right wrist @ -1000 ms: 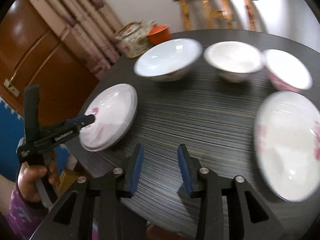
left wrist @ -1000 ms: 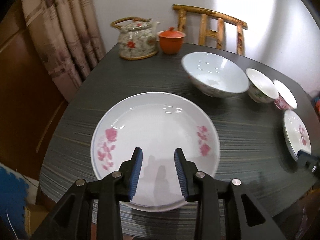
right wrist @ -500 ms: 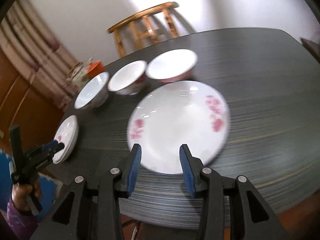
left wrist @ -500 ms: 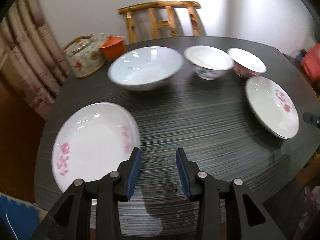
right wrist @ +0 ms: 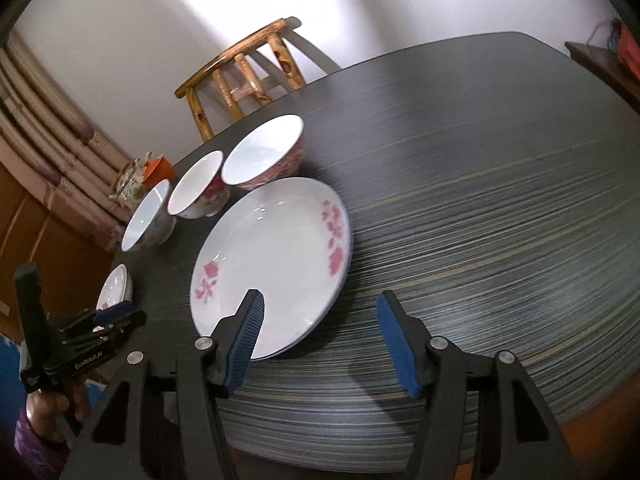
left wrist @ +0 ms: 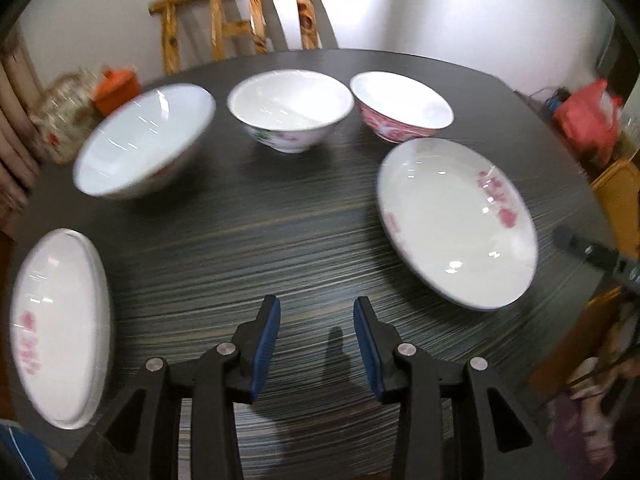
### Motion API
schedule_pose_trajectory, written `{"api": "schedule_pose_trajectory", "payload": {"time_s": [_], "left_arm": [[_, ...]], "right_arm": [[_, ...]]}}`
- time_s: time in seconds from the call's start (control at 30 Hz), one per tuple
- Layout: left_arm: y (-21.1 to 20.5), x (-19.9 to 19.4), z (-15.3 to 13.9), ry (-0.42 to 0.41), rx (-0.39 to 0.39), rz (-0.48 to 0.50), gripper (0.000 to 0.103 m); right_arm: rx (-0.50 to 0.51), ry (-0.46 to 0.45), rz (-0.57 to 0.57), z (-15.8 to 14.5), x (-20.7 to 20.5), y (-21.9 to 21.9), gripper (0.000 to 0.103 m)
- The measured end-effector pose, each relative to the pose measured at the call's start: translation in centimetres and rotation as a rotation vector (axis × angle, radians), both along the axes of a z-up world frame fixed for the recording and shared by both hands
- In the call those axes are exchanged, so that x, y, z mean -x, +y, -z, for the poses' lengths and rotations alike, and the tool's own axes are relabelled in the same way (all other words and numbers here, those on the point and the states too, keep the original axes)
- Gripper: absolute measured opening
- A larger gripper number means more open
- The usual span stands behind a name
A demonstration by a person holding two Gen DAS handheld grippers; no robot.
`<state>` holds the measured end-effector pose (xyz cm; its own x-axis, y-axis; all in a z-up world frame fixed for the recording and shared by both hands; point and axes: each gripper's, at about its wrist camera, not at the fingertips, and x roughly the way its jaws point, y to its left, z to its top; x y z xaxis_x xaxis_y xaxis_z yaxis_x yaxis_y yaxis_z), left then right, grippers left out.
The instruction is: Organize plates and bowls
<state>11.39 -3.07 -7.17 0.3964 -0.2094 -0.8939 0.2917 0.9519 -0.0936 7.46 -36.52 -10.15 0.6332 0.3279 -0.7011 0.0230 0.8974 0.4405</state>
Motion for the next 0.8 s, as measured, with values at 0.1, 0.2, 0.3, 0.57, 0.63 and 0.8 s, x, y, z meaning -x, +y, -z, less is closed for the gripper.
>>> {"api": "schedule_pose_trajectory", "payload": {"time_s": [0.1, 0.2, 0.3, 0.57, 0.63, 0.8], "left_arm": [[-0.5, -0.6, 0.8, 0.059, 0.066, 0.001, 0.039], [-0.7, -1.1, 1.2, 0.098, 0.134, -0.012, 0.039], [-0.6, -1.6, 1.2, 0.120, 0.217, -0.026, 0.041], [-1.1, -3.3, 1.7, 0.181, 0.383, -0.036, 0.042], [-1.6, -3.7, 1.9, 0.189, 0.387, -0.026, 0.042], [-2.2, -4.4, 2.8, 0.230, 0.407, -0.029, 0.042]], "right_arm": [[-0.001, 0.001, 0.009, 0.4, -0.3, -0.4, 0.057], [0.004, 0.001, 0.000, 0.7, -0.8, -0.5, 0.057], [-0.002, 0.003, -0.013, 1.0, -1.5, -0.9, 0.057], [-0.037, 0.025, -0.051, 2.0, -3.4, -1.7, 0.057], [-0.041, 0.031, -0.058, 2.1, -3.9, -1.7, 0.055], [-0.061, 0.049, -0.073, 2.8, -5.3, -1.6, 0.044]]}}
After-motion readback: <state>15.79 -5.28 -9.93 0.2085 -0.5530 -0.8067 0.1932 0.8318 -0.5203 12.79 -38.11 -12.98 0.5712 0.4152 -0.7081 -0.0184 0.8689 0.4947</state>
